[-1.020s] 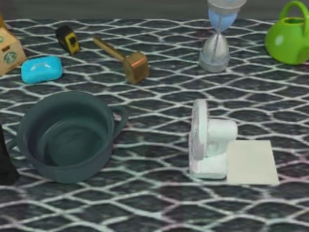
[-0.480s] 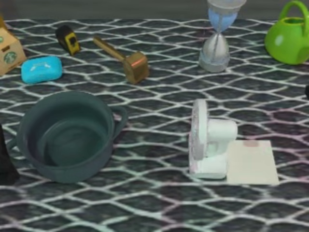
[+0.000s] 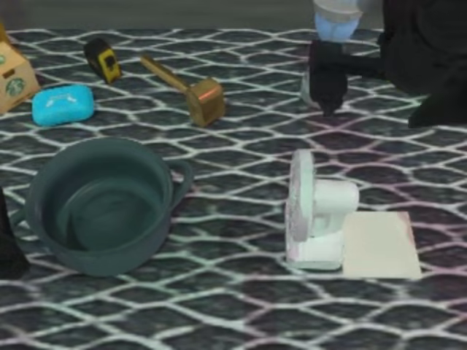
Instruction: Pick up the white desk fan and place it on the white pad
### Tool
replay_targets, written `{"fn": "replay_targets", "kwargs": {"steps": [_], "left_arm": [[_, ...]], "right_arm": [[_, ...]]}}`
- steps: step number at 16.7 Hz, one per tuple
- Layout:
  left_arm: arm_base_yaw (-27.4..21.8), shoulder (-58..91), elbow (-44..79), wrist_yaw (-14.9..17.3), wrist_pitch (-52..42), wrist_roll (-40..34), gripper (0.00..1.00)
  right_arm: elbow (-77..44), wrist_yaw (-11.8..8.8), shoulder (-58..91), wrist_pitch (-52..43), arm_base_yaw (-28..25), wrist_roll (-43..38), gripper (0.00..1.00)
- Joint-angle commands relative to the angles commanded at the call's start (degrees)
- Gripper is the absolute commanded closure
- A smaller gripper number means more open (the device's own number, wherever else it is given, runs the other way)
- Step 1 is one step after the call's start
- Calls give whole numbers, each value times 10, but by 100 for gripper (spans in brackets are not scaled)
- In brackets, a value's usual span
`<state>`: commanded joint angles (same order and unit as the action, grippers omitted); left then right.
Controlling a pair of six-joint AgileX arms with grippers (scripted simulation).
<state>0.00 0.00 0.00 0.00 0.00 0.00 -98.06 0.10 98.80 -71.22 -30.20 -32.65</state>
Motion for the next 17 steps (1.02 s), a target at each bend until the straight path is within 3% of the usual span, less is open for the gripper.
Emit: {"fn": "replay_targets", "kwargs": {"steps": [7,17], "left_arm": [[0,0,0,0,0,0,0],[0,0,0,0,0,0,0]], "right_arm": [[-221,0,226,-164,-69,-73,0],[-188,0,232,-134,-72,-76,0]]}}
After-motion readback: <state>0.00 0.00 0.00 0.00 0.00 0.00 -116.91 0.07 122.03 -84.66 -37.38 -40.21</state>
